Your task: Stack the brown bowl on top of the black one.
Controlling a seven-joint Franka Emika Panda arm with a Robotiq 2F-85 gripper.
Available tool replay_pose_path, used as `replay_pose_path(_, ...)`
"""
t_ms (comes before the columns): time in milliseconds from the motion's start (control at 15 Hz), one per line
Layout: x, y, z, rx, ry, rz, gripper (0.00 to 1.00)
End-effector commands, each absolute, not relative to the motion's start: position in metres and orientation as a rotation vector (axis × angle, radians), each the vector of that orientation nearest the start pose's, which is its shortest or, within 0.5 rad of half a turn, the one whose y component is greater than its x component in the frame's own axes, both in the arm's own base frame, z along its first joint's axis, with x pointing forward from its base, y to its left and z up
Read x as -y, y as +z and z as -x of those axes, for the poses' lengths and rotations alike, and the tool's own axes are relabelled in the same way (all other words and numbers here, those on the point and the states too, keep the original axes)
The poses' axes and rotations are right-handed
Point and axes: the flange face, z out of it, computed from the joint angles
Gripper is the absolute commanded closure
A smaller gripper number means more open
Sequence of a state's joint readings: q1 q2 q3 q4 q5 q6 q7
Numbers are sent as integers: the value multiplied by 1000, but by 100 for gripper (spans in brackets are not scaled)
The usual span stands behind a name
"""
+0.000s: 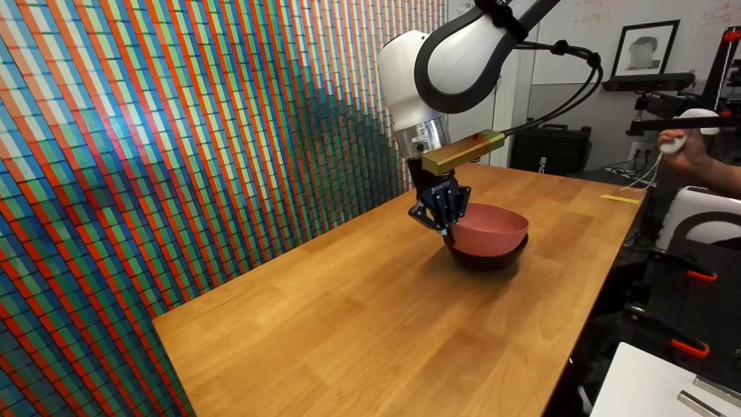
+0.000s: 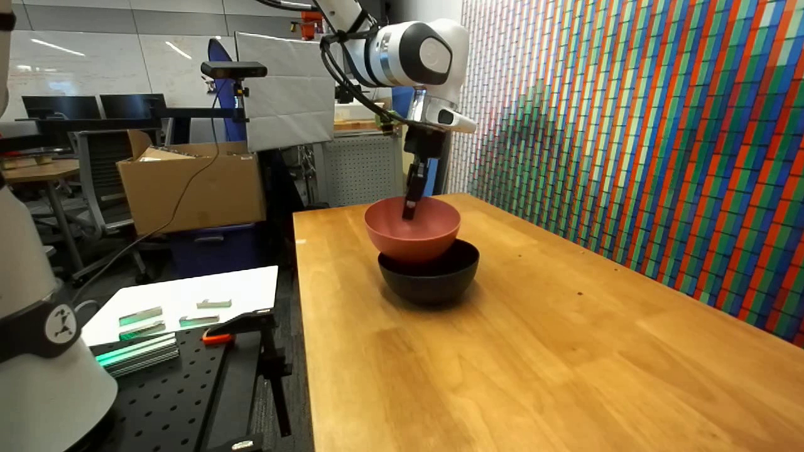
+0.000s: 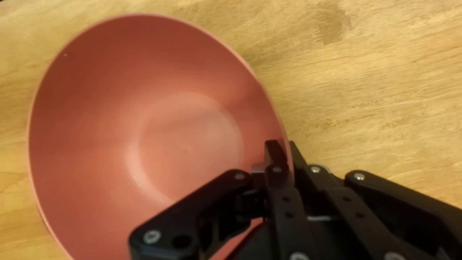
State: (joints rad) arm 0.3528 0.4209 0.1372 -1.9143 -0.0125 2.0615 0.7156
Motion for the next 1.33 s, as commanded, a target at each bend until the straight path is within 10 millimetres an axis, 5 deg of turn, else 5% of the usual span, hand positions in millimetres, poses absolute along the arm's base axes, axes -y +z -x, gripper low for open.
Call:
replay_pose_path(0, -284, 263, -529, -415, 392, 3224, 94)
replay_pose_path(667, -299, 267, -514, -607, 360, 3221, 94)
replay_pose_path(1267, -286, 271, -519, -526, 424, 3213, 93)
